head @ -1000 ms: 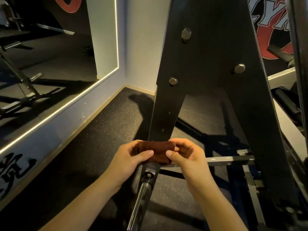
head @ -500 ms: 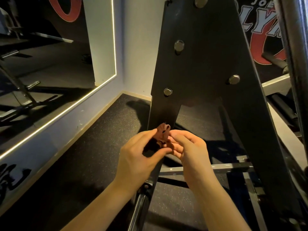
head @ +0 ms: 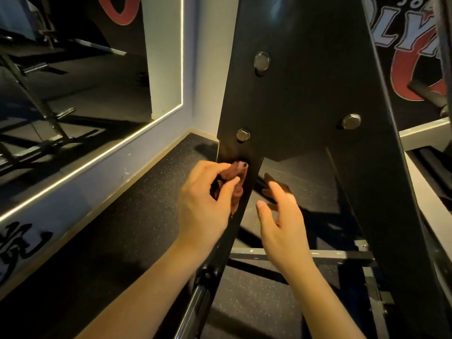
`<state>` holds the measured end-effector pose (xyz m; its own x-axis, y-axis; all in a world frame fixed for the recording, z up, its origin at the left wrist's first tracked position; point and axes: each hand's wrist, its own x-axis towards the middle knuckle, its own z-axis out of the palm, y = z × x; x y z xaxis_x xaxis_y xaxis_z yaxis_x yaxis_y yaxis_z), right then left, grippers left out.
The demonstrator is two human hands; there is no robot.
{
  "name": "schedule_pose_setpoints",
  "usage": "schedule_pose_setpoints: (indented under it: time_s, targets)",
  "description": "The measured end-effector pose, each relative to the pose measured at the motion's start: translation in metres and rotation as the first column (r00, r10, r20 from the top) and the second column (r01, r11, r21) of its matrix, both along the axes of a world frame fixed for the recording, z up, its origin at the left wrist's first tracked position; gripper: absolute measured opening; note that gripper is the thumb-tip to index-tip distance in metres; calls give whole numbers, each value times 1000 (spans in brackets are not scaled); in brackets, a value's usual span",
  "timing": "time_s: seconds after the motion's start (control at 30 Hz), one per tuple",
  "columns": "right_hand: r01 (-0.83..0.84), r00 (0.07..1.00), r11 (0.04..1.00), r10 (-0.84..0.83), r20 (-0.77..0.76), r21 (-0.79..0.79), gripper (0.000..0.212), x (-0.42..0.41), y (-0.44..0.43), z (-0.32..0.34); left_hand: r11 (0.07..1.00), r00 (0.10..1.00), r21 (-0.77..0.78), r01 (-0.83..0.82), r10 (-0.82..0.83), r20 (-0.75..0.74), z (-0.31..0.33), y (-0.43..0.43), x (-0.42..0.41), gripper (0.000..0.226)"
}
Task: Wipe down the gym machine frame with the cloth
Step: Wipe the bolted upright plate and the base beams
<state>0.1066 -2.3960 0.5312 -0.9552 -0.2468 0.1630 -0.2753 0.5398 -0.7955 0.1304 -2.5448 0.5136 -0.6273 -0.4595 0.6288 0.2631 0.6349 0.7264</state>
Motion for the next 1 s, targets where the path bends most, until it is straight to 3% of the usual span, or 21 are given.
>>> schedule_pose_setpoints:
  time_s: [0.13,0.27,0.43,0.5,0.6,0.7,0.8,0.9,1.0]
  targets:
    - [-147,989,988,147,4,56,43,-7,4,-8,997,997,-67,-25,29,69,-60,17,0,21]
    - [-236,972,970,235,23,48,41,-13,10,-10,977,961,153,-147,105,257,-113,33,16,17]
    - [-351,936,936,351,1,19,51,-15,18,-13,970,971,105,-218,226,-71,-29,33,-6,15]
    - [-359,933,933,358,24,34,53,-17,22,-19,975,970,56,-214,219,-107,-23,31,-13,13]
    - [-380,925,924,380,19,37,53,-20,24,-24,958,972,170,-231,222,75,-76,36,-4,12]
    - [-390,920,921,388,57,25,52,-18,24,-27,876,927,351,-329,228,299,-103,41,9,16]
    - [-388,921,921,388,28,-2,47,-18,24,-26,862,965,436,-258,204,167,-53,51,-2,15]
    - [-365,931,927,363,-35,-83,36,-20,25,-21,919,979,350,-183,202,-18,-6,56,-13,9]
    - [-334,941,925,339,-6,-181,32,-23,26,-12,896,979,395,-201,201,42,-31,49,-9,7]
